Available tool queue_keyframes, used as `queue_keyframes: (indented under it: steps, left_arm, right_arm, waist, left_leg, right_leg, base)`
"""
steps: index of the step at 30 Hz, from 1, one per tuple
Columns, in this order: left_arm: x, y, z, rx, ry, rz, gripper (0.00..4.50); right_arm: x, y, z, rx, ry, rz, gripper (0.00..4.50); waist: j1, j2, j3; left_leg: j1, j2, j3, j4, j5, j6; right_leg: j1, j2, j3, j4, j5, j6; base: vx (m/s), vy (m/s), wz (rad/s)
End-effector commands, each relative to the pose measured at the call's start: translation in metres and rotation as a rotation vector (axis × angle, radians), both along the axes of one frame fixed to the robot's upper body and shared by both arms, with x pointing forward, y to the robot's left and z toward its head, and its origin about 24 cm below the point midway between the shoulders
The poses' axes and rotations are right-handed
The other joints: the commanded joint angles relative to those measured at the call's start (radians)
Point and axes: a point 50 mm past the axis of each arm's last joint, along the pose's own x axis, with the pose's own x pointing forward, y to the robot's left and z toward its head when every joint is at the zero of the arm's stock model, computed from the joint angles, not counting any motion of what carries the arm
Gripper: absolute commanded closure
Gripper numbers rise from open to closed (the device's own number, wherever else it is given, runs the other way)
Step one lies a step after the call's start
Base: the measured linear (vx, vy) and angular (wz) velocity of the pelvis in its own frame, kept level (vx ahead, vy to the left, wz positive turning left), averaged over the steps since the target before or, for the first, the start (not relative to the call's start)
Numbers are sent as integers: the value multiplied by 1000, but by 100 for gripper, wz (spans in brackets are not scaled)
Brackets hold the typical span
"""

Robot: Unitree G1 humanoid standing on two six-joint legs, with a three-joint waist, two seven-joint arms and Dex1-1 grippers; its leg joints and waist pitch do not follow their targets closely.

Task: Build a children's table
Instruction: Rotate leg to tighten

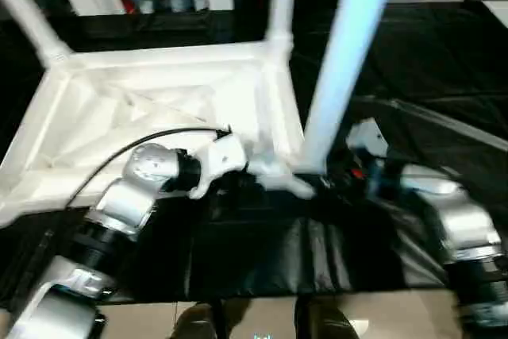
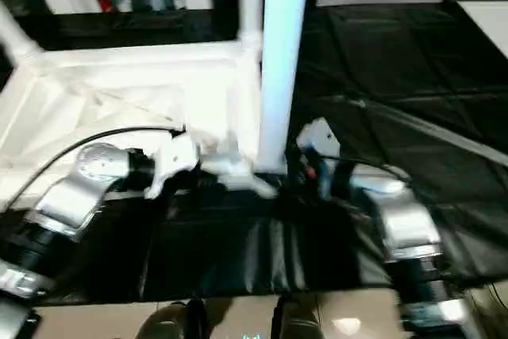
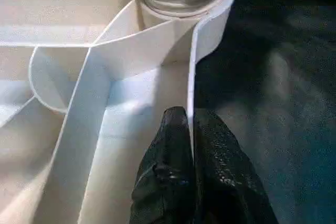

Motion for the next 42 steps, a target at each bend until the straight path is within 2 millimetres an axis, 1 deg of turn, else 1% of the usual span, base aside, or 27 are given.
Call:
queue_keyframes:
  steps: [1, 2, 3, 4, 5, 6, 7, 8, 11, 12, 13, 16, 17, 18, 19, 21, 22, 24, 25, 30, 31, 34, 36, 38, 39, 41, 42]
  left_arm:
    - [-1, -40, 9, -107, -55, 84, 450]
    - [0, -45, 10, -118, -67, 119, 450]
    - [0, -47, 10, -122, -71, 137, 450]
    - [1, -54, 12, -137, -83, 182, 450]
    - [2, -64, 14, -155, -99, 237, 450]
    - [2, -68, 15, -159, -108, 252, 450]
    - [1, -73, 16, -163, -112, 247, 450]
    - [-1, -78, 17, -164, -108, 236, 450]
    - [-2, -79, 16, -142, -110, 227, 450]
    - [-2, -77, 15, -124, -114, 222, 450]
    - [-2, -76, 14, -108, -118, 219, 450]
    - [-2, -57, 6, -9, -132, 181, 450]
    - [-2, -50, 3, 27, -135, 161, 450]
    - [-2, -50, 3, 27, -135, 161, 450]
    - [-2, -40, 0, 52, -139, 147, 450]
    - [-2, -33, 0, 49, -138, 139, 450]
    - [-2, -28, 0, 40, -132, 115, 450]
    - [-6, -18, 0, 24, -135, 20, 450]
    - [-8, -17, 0, 20, -134, -6, 450]
    - [-12, -2, -6, 62, -103, -127, 450]
    - [-14, 0, -7, 65, -89, -160, 450]
    - [-20, 6, -8, 89, -57, -268, 450]
    - [-22, 7, -8, 90, -40, -312, 450]
    - [-22, 8, -8, 90, -36, -324, 450]
    - [-22, 9, -8, 102, -34, -358, 450]
    - [-23, 11, -8, 120, -32, -394, 450]
    - [-23, 11, -8, 126, -30, -402, 450]
  right_arm:
    - [-4, 47, -8, 63, 38, -8, 183]
    - [-2, 52, -7, 77, 32, -64, 183]
    - [0, 54, -7, 83, 31, -91, 183]
    - [3, 60, -6, 110, 33, -164, 184]
    - [6, 66, -4, 143, 41, -243, 184]
    - [8, 69, -3, 155, 42, -281, 184]
    - [10, 70, -2, 156, 34, -315, 184]
    - [11, 72, -1, 162, 25, -345, 184]
    - [10, 70, -1, 173, 16, -349, 184]
    - [9, 67, -1, 178, 11, -353, 184]
    - [9, 65, -1, 185, 12, -356, 128]
    - [5, 48, -4, 192, 11, -347, 111]
    - [3, 42, -4, 184, 2, -330, 104]
    - [3, 42, -4, 184, 2, -330, 91]
    - [-1, 32, -3, 169, -12, -288, 78]
    - [-4, 24, -1, 158, -30, -253, 59]
    - [-6, 16, 2, 136, -50, -206, 46]
    - [-11, 0, 5, 66, -84, -107, 33]
    - [-12, -3, 6, 57, -84, -89, 20]
    - [-19, -12, 7, -53, -104, 74, 13]
    - [-20, -13, 8, -67, -97, 121, 13]
    - [-20, -16, 10, -97, -92, 228, 13]
    - [-20, -17, 11, -120, -91, 280, 13]
    - [-20, -17, 11, -128, -89, 298, 13]
    - [-19, -17, 12, -142, -84, 335, 13]
    - [-19, -16, 13, -149, -73, 383, 13]
    - [-19, -16, 13, -149, -69, 398, 30]
  waist:
    - [-10, -12, -65]
    - [-15, -13, -64]
    - [-21, -12, -64]
    - [-26, -15, -67]
    - [-31, -19, -65]
    - [-33, -17, -65]
    - [-34, -17, -65]
    - [-34, -19, -66]
    - [-33, -17, -69]
    - [-33, -16, -70]
    - [-32, -15, -74]
    - [-27, -13, -80]
    - [-28, -14, -84]
    - [-26, -14, -85]
    - [-24, -12, -90]
    - [-24, -11, -96]
    - [-23, -12, -95]
    - [-18, -15, -101]
    - [-17, -14, -98]
    - [-13, -12, -98]
    - [-7, -12, -99]
    - [-1, -12, -101]
    - [1, -11, -102]
    - [10, -10, -103]
    - [15, -14, -102]
    - [20, -15, -101]
    - [22, -15, -101]
  left_leg:
    - [19, 51, -38, -84, -320, 5]
    - [16, 51, -38, -85, -322, 6]
    - [18, 49, -38, -85, -339, 8]
    - [20, 50, -37, -84, -338, 8]
    - [21, 47, -35, -82, -342, 16]
    - [20, 46, -33, -81, -337, 20]
    - [18, 43, -34, -81, -325, 29]
    - [15, 42, -34, -81, -316, 31]
    - [14, 44, -32, -82, -293, 47]
    - [13, 44, -31, -82, -285, 51]
    - [11, 45, -28, -79, -254, 63]
    - [10, 46, -27, -77, -223, 85]
    - [6, 45, -27, -74, -192, 97]
    - [4, 44, -27, -74, -180, 103]
    - [7, 45, -24, -68, -149, 118]
    - [4, 45, -22, -64, -109, 136]
    - [2, 45, -23, -63, -101, 142]
    - [0, 41, -22, -58, -81, 164]
    - [-2, 42, -21, -58, -87, 176]
    - [8, 48, -20, -59, -131, 148]
    - [11, 50, -20, -59, -132, 142]
    - [12, 52, -20, -58, -126, 148]
    - [13, 52, -18, -56, -122, 150]
    - [14, 53, -16, -55, -121, 148]
    - [14, 54, -16, -54, -123, 147]
    - [15, 55, -15, -54, -141, 138]
    - [15, 54, -16, -54, -147, 135]
  right_leg:
    - [39, -61, 42, -84, -518, -181]
    - [38, -60, 42, -85, -515, -176]
    - [34, -58, 41, -89, -520, -167]
    - [34, -57, 44, -89, -509, -166]
    - [29, -56, 44, -94, -515, -162]
    - [28, -56, 46, -94, -517, -159]
    - [28, -57, 45, -99, -538, -142]
    - [31, -57, 44, -99, -534, -137]
    - [30, -55, 47, -93, -469, -144]
    - [31, -54, 47, -91, -449, -148]
    - [34, -53, 48, -85, -382, -167]
    - [40, -54, 49, -78, -312, -190]
    - [47, -54, 47, -70, -269, -203]
    - [48, -54, 47, -70, -255, -206]
    - [51, -54, 46, -65, -208, -228]
    - [56, -53, 46, -55, -137, -254]
    - [57, -53, 45, -53, -123, -259]
    - [65, -52, 44, -49, -86, -271]
    - [63, -52, 43, -49, -96, -274]
    - [55, -51, 45, -55, -188, -269]
    - [55, -51, 46, -51, -182, -275]
    - [54, -51, 47, -47, -156, -288]
    - [52, -52, 47, -45, -145, -297]
    - [52, -52, 48, -42, -142, -302]
    - [51, -53, 49, -42, -151, -301]
    - [50, -53, 50, -44, -181, -297]
    - [50, -54, 50, -44, -192, -295]
  base:
    - [0, 0, 0]
    - [0, 0, 0]
    - [0, 0, 0]
    - [0, 0, 0]
    - [0, 0, 0]
    - [0, 0, 0]
    - [0, 0, 0]
    - [0, 0, 0]
    - [0, 0, 0]
    - [0, 0, 0]
    - [0, 0, 0]
    - [0, 0, 0]
    - [0, 0, 0]
    - [0, 0, 0]
    - [0, 0, 0]
    - [0, 0, 0]
    - [0, 0, 0]
    - [0, 0, 0]
    - [0, 0, 0]
    - [0, 0, 0]
    - [0, 0, 0]
    - [0, 0, 0]
    - [0, 0, 0]
    - [0, 0, 0]
    - [0, 0, 0]
    - [0, 0, 0]
    - [0, 0, 0]
